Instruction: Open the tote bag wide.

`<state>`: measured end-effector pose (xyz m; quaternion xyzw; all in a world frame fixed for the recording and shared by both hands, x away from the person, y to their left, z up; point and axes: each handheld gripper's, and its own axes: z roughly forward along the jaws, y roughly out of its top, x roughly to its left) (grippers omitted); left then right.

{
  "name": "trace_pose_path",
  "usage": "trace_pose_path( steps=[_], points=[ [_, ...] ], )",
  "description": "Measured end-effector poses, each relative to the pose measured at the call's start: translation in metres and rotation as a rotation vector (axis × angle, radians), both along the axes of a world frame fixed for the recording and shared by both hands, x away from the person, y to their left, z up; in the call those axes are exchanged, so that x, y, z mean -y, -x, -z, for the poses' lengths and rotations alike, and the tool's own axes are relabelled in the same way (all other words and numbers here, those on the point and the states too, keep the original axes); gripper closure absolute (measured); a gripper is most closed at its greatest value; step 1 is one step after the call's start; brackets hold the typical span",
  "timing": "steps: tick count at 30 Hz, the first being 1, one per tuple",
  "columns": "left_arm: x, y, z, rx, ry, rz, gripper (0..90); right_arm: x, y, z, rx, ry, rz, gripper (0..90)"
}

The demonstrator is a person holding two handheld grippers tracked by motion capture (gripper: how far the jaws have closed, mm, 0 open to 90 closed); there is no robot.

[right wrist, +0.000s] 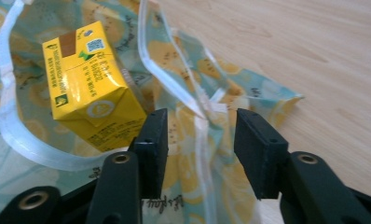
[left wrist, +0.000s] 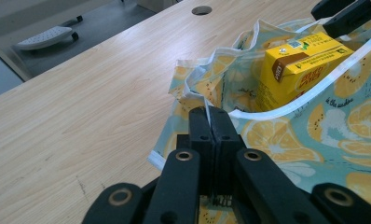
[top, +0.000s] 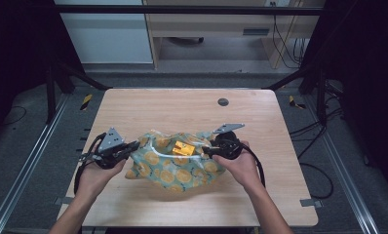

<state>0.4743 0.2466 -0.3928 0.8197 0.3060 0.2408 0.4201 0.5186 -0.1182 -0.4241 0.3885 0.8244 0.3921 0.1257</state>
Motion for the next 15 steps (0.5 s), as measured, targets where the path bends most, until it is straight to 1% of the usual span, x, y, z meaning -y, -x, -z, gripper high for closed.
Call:
trace_pose_path(
  steps=[1, 2, 3, 5, 7, 8, 11, 13, 15],
  points=[
    [0.000, 0.000, 0.000, 0.002, 0.002, 0.000, 89.6, -0.001, 0.000, 0.001, -0.010, -0.002, -0.011, 67.5],
    [0.000, 0.001, 0.000, 0.003, 0.007, -0.002, 89.6, -0.002, 0.001, 0.001, -0.014, 0.002, -0.021, 76.7],
    [0.000, 0.002, -0.001, 0.005, 0.009, -0.002, 89.6, -0.002, 0.002, 0.000, -0.009, 0.007, -0.022, 82.4],
    [-0.001, 0.003, -0.002, 0.008, 0.013, -0.001, 89.6, -0.001, 0.004, -0.003, 0.011, -0.008, -0.025, 89.7],
    [-0.003, 0.005, -0.004, 0.012, 0.013, 0.004, 89.6, 0.001, 0.009, -0.010, 0.036, -0.007, -0.023, 90.0],
    [-0.003, 0.007, -0.004, 0.014, 0.021, 0.006, 89.5, 0.002, 0.012, -0.013, 0.049, -0.013, -0.023, 90.0],
    [-0.005, 0.013, -0.007, 0.021, 0.038, 0.015, 89.5, 0.007, 0.025, -0.028, 0.106, -0.050, -0.030, 90.0],
    [-0.005, 0.017, -0.008, 0.024, 0.052, 0.023, 89.5, 0.010, 0.034, -0.034, 0.131, -0.067, -0.042, 90.0],
    [-0.006, 0.023, -0.009, 0.030, 0.051, 0.035, 89.5, 0.012, 0.045, -0.039, 0.152, -0.085, -0.057, 90.0]
  ],
)
